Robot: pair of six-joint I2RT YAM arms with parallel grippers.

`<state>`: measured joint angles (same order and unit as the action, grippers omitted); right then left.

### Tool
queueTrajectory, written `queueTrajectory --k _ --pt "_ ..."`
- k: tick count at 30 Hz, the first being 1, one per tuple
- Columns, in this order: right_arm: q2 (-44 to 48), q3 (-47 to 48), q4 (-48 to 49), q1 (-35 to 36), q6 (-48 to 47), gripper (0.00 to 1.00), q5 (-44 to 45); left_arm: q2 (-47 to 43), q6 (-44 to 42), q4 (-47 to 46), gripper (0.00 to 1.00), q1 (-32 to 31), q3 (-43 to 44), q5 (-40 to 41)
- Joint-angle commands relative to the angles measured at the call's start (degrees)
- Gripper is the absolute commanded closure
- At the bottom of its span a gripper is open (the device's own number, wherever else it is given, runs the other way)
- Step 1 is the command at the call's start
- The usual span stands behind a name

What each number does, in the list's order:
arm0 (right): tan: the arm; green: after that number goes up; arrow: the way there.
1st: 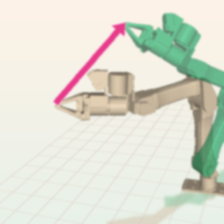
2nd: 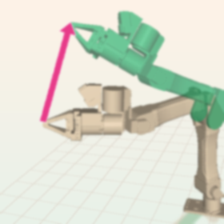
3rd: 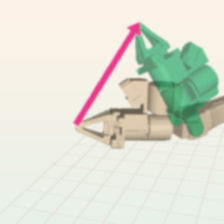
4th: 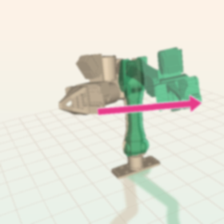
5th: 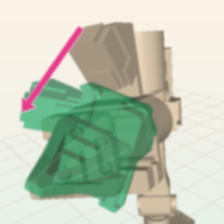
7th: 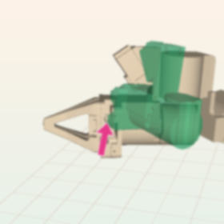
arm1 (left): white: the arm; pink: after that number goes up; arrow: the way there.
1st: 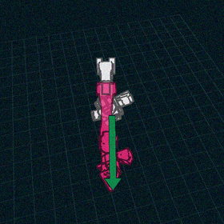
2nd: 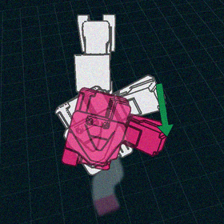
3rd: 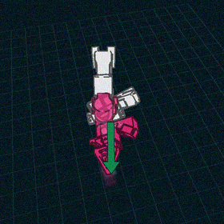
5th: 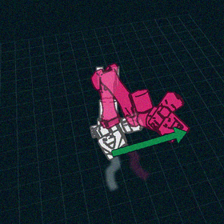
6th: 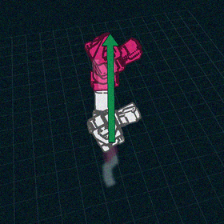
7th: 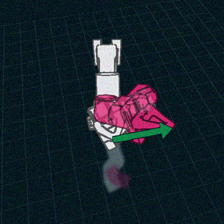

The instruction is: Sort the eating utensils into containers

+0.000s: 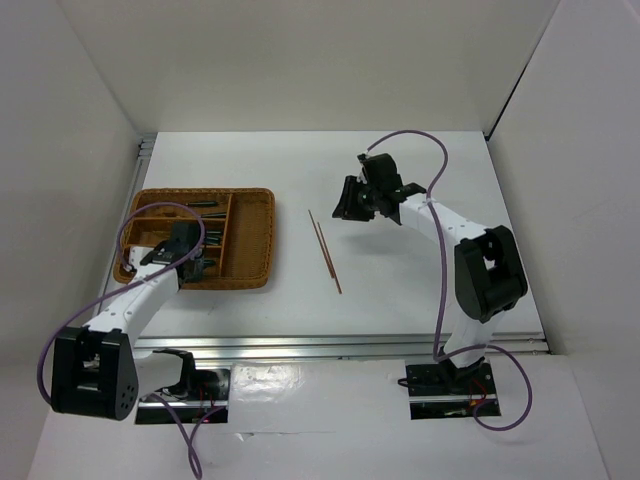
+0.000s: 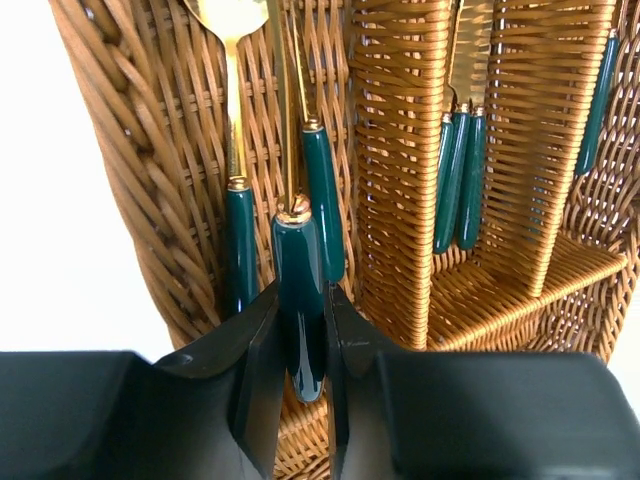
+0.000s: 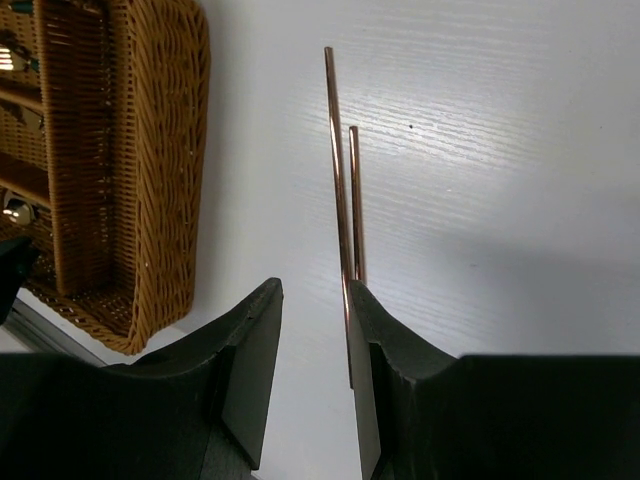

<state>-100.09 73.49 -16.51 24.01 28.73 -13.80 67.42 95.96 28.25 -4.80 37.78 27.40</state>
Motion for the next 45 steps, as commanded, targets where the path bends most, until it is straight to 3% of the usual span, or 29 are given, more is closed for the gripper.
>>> queueTrajectory --k 1,13,23,27,28,32,37,45 --pt "-0.89 2.09 -1.24 0.86 -1.57 0.60 1.41 0.61 -1.56 -2.84 0.67 1.19 0.89 -1.56" --pt "-1.94 3.15 -1.24 1.48 -2.36 0.60 1.94 7.20 -6.65 -1.09 0.53 3.04 5.90 -6.48" --pt "-6.25 6.57 -4.40 5.78 -5.53 0.61 4.66 -1.05 -13.42 -0.11 0.47 3.57 9.07 -6.48" --pt "-8.44 6.57 -4.93 7.45 -6.06 0.64 6.50 -5.27 -21.41 -6.87 0.45 3.57 9.07 -10.68" --pt "-9.50 6.57 -4.93 7.45 -6.06 0.65 7.03 -5.80 -26.83 -9.33 0.45 3.57 8.54 -12.18" --pt "-11.35 6.05 -5.46 7.98 -6.06 0.67 7.65 -4.50 -39.26 -21.47 0.43 2.95 9.15 -23.25" --pt "-12.49 6.05 -4.41 8.51 -6.06 0.68 7.65 4.89 -45.07 -20.17 0.42 -2.40 16.96 -26.51" --pt "-14.95 8.16 -5.02 9.04 -6.06 0.70 10.02 9.92 -52.62 -20.69 0.42 -9.79 24.26 -25.03"
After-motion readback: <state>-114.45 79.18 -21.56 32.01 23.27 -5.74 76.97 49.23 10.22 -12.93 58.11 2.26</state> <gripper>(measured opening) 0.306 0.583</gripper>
